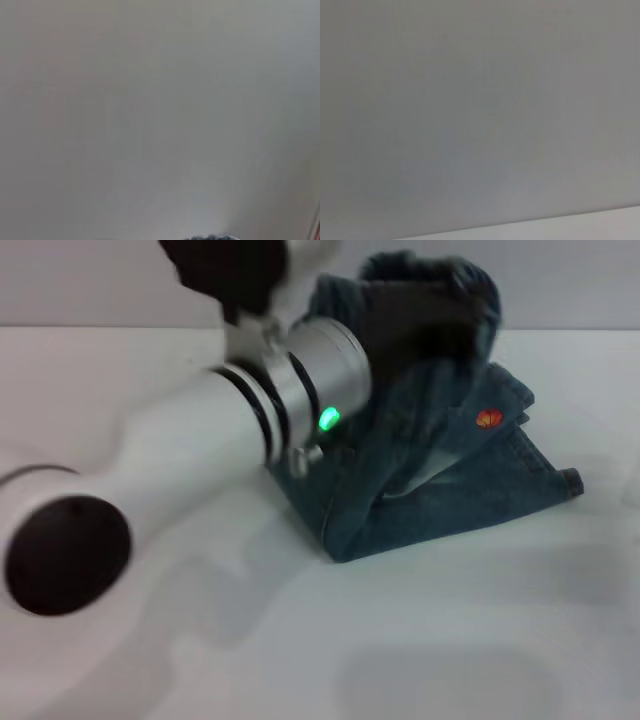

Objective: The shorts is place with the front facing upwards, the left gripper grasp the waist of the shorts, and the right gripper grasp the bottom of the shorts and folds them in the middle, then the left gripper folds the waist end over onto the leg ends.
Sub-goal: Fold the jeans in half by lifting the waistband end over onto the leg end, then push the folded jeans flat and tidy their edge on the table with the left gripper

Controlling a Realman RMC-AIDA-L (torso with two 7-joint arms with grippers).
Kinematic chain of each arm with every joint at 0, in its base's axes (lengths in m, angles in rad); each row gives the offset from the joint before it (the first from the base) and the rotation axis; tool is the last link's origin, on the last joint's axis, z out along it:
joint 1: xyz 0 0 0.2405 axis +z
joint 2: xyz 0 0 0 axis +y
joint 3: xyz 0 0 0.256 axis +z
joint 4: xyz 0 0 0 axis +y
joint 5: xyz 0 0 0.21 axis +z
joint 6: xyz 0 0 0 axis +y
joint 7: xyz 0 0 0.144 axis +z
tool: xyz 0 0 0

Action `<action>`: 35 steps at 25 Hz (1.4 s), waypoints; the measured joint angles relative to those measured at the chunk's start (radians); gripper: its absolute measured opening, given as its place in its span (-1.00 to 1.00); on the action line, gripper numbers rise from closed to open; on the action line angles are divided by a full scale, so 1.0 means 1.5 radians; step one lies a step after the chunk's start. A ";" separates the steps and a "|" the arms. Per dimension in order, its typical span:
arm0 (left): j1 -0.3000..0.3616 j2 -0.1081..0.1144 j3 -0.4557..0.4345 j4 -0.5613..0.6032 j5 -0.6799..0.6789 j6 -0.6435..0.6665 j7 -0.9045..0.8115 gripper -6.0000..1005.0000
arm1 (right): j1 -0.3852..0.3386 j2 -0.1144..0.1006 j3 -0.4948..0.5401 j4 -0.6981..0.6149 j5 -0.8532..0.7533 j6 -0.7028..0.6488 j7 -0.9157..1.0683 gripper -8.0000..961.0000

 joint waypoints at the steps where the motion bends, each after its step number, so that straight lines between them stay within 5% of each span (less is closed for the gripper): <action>1: 0.000 0.000 0.000 0.000 0.000 0.000 0.000 -0.58 | 0.000 0.000 -0.001 0.001 -0.004 0.000 0.000 -0.98; 8: -0.035 0.000 0.030 0.048 -0.002 0.051 -0.005 -0.55 | -0.008 -0.001 -0.007 0.020 -0.013 0.014 0.000 -0.99; 14: -0.024 0.002 0.028 0.045 -0.002 0.054 -0.005 -0.22 | -0.032 0.000 -0.009 0.044 -0.027 0.015 -0.001 -0.99; 19: -0.008 0.002 0.026 0.046 -0.001 0.054 -0.003 0.37 | -0.044 0.001 -0.011 0.064 -0.044 0.010 -0.001 -0.99; 25: 0.033 0.003 0.026 0.057 0.002 0.058 0.000 0.71 | -0.046 0.001 -0.018 0.068 -0.048 0.002 -0.001 -0.99; 35: 0.129 0.007 0.049 0.067 0.007 0.072 0.010 0.59 | -0.071 0.002 -0.013 0.073 -0.049 -0.029 -0.001 -0.98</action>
